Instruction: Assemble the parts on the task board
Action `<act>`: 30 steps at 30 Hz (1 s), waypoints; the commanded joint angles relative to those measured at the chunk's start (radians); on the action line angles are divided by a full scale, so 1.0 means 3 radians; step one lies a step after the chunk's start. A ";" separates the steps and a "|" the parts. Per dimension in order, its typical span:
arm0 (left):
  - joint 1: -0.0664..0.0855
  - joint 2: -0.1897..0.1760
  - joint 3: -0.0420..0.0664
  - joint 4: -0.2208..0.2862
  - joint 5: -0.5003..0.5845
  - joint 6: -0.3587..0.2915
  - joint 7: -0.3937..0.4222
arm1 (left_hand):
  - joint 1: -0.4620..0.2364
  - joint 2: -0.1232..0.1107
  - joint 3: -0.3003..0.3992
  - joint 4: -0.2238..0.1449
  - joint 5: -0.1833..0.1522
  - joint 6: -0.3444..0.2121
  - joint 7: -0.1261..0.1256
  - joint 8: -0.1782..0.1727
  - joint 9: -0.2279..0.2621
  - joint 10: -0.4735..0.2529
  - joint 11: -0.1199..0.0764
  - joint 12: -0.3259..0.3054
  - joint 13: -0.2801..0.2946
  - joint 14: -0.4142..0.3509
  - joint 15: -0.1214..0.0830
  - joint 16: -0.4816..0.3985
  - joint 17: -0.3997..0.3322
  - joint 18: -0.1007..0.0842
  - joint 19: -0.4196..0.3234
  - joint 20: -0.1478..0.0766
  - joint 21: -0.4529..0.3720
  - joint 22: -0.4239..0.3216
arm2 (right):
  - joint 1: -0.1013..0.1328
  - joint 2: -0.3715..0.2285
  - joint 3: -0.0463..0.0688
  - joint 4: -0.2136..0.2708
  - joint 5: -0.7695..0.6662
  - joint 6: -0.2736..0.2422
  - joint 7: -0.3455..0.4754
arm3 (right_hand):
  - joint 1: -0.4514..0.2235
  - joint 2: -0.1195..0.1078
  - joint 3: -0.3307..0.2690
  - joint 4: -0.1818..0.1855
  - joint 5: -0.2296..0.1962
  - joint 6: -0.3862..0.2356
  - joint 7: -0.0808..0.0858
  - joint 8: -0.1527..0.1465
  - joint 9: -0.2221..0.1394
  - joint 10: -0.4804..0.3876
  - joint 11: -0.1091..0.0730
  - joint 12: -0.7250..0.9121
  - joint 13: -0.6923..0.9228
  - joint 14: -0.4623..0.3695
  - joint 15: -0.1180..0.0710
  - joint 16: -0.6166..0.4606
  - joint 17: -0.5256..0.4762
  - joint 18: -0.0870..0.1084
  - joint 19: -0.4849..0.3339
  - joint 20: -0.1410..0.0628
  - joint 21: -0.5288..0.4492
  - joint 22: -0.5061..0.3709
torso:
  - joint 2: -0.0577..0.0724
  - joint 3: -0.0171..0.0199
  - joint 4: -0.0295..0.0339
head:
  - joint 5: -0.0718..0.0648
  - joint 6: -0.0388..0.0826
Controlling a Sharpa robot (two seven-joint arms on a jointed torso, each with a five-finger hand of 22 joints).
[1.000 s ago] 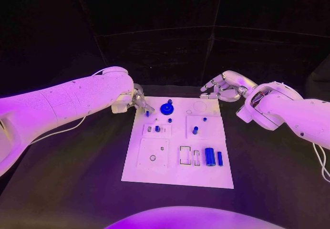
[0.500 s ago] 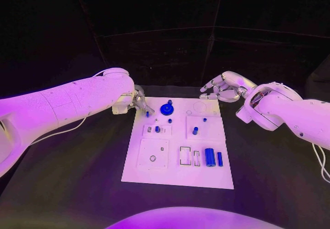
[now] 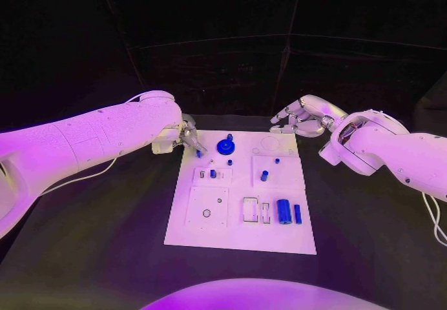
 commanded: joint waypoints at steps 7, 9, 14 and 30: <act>0.0003 0.0002 -0.0001 0.0004 -0.0020 0.0041 0.0066 | 0.0257 0.0093 0.0265 -0.0225 0.0011 -0.0007 -0.0021 -0.0016 -0.0059 -0.0009 -0.0045 -0.0013 -0.0019 0.0351 -0.0033 0.0011 0.0878 -0.0018 0.0065 -0.0023 -0.0009 0.0001 | 0.0007 0.0005 0.0003 -0.0002 0.0011 0.0025 0.0029 | -0.0005 0.0033 -0.0020 -0.0006 0.0023 -0.0018 0.0007 0.0016 -0.0003 -0.0022 -0.0009 -0.0015 -0.0003 0.0093 -0.0013 -0.0019 -0.0003 0.0067 -0.0022 0.0009 -0.0014 -0.0004 | -0.0002 0.0000 0.0003 | -0.0005 -0.0007; 0.0003 -0.0001 -0.0001 0.0009 -0.0020 0.0039 0.0076 | 0.0305 0.0106 0.0387 -0.0288 0.0010 -0.0013 -0.0022 -0.0028 -0.0080 -0.0012 -0.0051 -0.0022 -0.0024 0.0351 -0.0036 0.0011 0.0878 -0.0018 0.0065 -0.0029 -0.0010 0.0002 | 0.0007 0.0006 0.0003 -0.0003 0.0011 0.0027 0.0028 | -0.0005 0.0033 -0.0020 -0.0006 0.0023 -0.0018 0.0007 0.0016 -0.0003 -0.0022 -0.0009 -0.0015 -0.0003 0.0093 -0.0013 -0.0019 -0.0003 0.0067 -0.0022 0.0009 -0.0014 -0.0004 | -0.0002 0.0000 0.0001 | -0.0002 -0.0009; 0.0002 -0.0027 -0.0001 0.0051 -0.0019 0.0011 0.0120 | 0.0344 0.0039 0.0931 -0.0517 0.0016 -0.0039 -0.0002 -0.0012 -0.0102 -0.0010 -0.0050 -0.0054 -0.0044 0.0351 -0.0028 0.0011 0.0878 -0.0016 0.0063 -0.0035 -0.0024 -0.0007 | 0.0007 0.0006 0.0003 -0.0006 0.0011 0.0030 0.0029 | -0.0005 0.0033 -0.0020 -0.0006 0.0023 -0.0018 0.0007 0.0016 -0.0003 -0.0022 -0.0009 -0.0015 -0.0003 0.0093 -0.0013 -0.0019 -0.0003 0.0067 -0.0022 0.0009 -0.0014 -0.0004 | -0.0003 -0.0001 0.0002 | -0.0006 -0.0004; -0.0001 -0.0430 0.0001 0.0679 -0.0019 -0.0501 0.0232 | -0.0125 -0.0243 0.1863 -0.0721 0.0006 -0.0078 -0.0018 0.0185 -0.0006 0.0062 -0.0047 -0.0038 -0.0039 0.0351 -0.0027 0.0011 0.0878 -0.0010 0.0062 -0.0022 -0.0057 -0.0030 | 0.0007 0.0001 0.0002 -0.0035 0.0017 0.0038 0.0030 | 0.0000 0.0036 -0.0021 -0.0008 0.0025 -0.0018 0.0007 0.0018 -0.0003 -0.0023 -0.0010 -0.0016 -0.0006 0.0092 -0.0013 -0.0025 -0.0009 0.0068 -0.0024 0.0009 -0.0016 -0.0008 | -0.0004 -0.0002 0.0013 | -0.0001 0.0013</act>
